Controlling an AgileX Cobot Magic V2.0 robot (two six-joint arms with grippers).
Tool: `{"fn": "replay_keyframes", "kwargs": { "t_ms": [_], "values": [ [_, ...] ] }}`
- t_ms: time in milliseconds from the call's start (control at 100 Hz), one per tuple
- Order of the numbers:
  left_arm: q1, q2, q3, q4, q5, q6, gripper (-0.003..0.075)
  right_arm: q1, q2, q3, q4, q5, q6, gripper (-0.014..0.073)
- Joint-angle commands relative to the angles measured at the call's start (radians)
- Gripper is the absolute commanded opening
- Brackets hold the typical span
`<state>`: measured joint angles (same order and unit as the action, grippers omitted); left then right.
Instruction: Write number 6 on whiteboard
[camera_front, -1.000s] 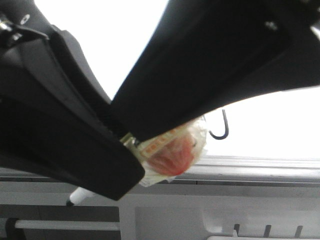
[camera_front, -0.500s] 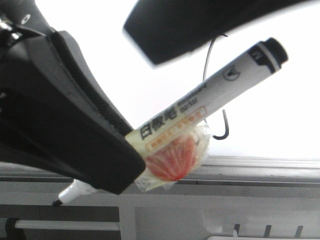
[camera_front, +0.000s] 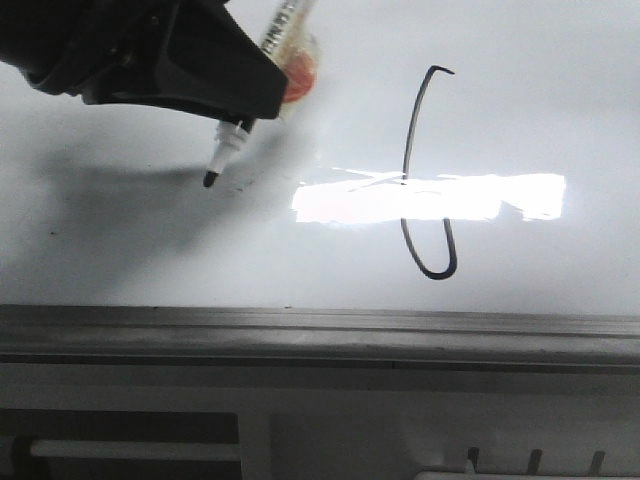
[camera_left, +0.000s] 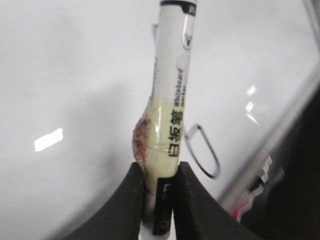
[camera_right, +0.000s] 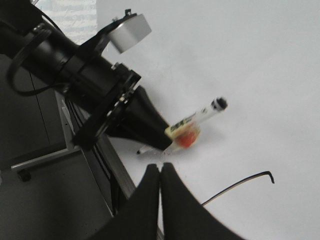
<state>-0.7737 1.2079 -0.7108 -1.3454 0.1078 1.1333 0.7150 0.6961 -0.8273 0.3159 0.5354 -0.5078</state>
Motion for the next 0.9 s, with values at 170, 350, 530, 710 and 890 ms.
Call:
{"fn": "replay_keyframes", "kwargs": {
  "t_ms": [170,350,530,710,890],
  "values": [
    [-0.012,0.070,-0.022,-0.146,-0.223,-0.015,-0.0019,-0.007,-0.001,0.017,0.013,-0.042,-0.002,-0.0064],
    [-0.012,0.109,-0.022,-0.146,-0.273,-0.015,-0.0019,-0.007,-0.001,0.028,0.013,-0.049,-0.002,-0.0064],
    [-0.012,0.118,-0.022,-0.146,-0.321,-0.015,-0.0019,-0.007,-0.001,0.028,0.013,-0.047,-0.002,-0.0064],
    [-0.012,0.120,-0.022,-0.151,-0.321,-0.015,0.0031,-0.007,-0.001,0.028,0.013,-0.047,-0.002,-0.0064],
    [-0.012,0.120,-0.022,-0.164,-0.321,-0.015,0.0328,-0.007,-0.001,0.028,0.013,-0.047,-0.002,-0.0064]
  ]
}}
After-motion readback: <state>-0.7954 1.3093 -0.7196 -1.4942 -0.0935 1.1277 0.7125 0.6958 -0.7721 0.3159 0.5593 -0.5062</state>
